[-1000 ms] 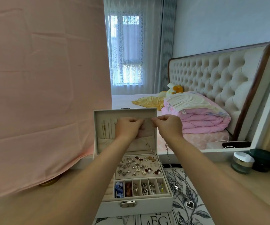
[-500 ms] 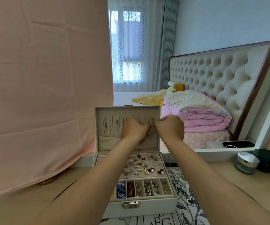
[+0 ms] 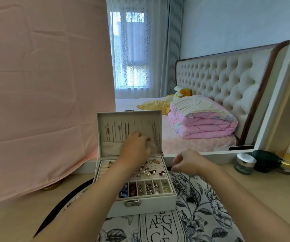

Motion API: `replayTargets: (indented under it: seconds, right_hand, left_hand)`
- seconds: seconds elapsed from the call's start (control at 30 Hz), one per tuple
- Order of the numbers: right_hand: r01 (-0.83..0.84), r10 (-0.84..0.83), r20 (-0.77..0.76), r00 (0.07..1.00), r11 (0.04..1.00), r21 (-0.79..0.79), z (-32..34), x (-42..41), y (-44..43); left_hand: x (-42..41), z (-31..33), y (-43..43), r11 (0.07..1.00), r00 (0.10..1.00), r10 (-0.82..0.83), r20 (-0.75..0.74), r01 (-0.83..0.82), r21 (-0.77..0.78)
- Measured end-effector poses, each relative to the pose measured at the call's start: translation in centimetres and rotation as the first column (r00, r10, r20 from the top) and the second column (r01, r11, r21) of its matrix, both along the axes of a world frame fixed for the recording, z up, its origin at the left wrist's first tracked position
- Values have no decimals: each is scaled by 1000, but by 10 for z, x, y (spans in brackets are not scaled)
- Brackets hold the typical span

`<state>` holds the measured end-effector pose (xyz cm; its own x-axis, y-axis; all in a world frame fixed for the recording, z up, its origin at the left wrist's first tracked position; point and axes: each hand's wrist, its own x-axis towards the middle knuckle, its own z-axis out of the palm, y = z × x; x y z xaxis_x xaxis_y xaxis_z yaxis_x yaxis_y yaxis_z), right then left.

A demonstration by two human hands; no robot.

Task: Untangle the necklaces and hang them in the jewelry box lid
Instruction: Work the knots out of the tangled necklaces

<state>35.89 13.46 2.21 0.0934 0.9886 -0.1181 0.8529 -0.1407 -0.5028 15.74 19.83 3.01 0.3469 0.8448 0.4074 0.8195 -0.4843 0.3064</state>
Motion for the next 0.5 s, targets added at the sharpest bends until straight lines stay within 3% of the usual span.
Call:
replayTargets:
  seconds: [0.07,0.13,0.27,0.4,0.5]
  right_hand:
    - [-15,25,97,995,994,-108,-12,-2,-13]
    - [5,7,165,986,997,-71,-23,-5,-20]
    - [50,-54,114,992,998,34,-34,-3,-24]
    - [-1,3,241,970,1000,-10,-34,-2,-23]
    - [-19,17,91,996,1000,17,-18,-2,-21]
  left_hand:
    - [0,-3,-4,998,993,39,-108,-32,62]
    - [1,-5,-7,996,982,71,-175,-60,67]
    - [1,-7,-9,997,969,80,-234,-75,28]
    - [1,-3,-6,998,969,61,-239,-59,17]
    - [1,2,-2,998,953,52,-298,-56,-5]
